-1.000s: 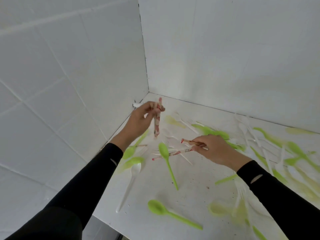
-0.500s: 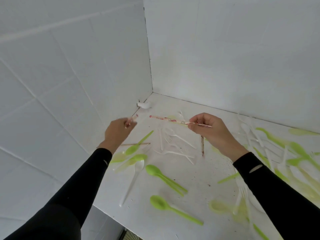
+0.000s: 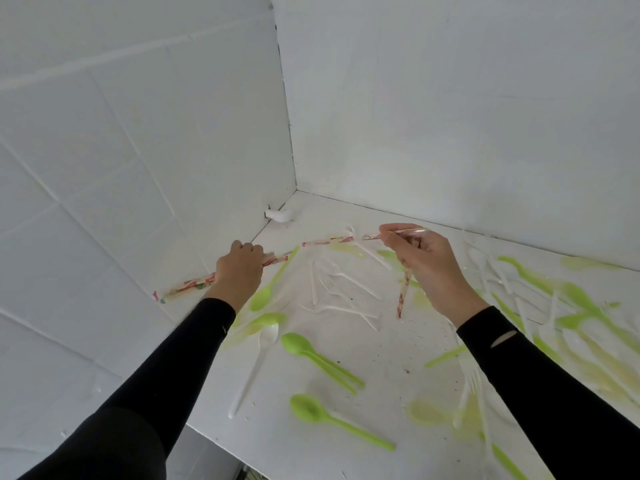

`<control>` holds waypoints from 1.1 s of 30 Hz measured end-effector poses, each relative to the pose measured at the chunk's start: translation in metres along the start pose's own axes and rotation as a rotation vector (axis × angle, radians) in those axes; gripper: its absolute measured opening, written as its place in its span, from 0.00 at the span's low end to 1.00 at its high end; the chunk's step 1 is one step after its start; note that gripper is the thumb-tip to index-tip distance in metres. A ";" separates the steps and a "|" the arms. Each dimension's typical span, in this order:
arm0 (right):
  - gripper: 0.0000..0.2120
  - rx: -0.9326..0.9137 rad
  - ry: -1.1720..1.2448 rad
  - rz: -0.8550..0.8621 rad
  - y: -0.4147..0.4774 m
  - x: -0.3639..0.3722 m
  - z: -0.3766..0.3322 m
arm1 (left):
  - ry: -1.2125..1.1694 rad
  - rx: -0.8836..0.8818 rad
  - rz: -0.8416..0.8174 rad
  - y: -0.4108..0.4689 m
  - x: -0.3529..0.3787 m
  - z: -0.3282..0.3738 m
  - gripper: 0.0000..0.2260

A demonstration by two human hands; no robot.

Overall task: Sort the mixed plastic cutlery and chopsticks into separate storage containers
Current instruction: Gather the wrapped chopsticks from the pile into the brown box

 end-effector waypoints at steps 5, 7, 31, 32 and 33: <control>0.14 -0.033 0.032 0.162 -0.009 -0.044 -0.006 | -0.023 0.040 -0.075 0.014 -0.055 0.055 0.09; 0.11 -0.053 0.055 0.212 -0.018 -0.067 -0.009 | -0.189 0.098 -0.035 0.011 -0.077 0.095 0.07; 0.13 0.134 0.210 0.856 -0.352 -0.522 0.011 | -1.433 0.905 -0.844 -0.336 -0.137 0.739 0.09; 0.12 0.133 0.209 0.886 -0.372 -0.541 0.015 | -1.411 0.929 -0.896 -0.357 -0.135 0.761 0.08; 0.12 0.139 0.187 0.911 -0.388 -0.553 0.017 | -1.390 0.949 -0.915 -0.371 -0.132 0.777 0.09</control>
Point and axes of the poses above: each hand's wrist, its own y-axis towards the middle knuckle, its own x-axis out of the palm, z = x × y, the point moved 5 cm from there along y, towards the middle knuckle, and after that the axes turned 13 degrees about -y, right-handed, at the moved point
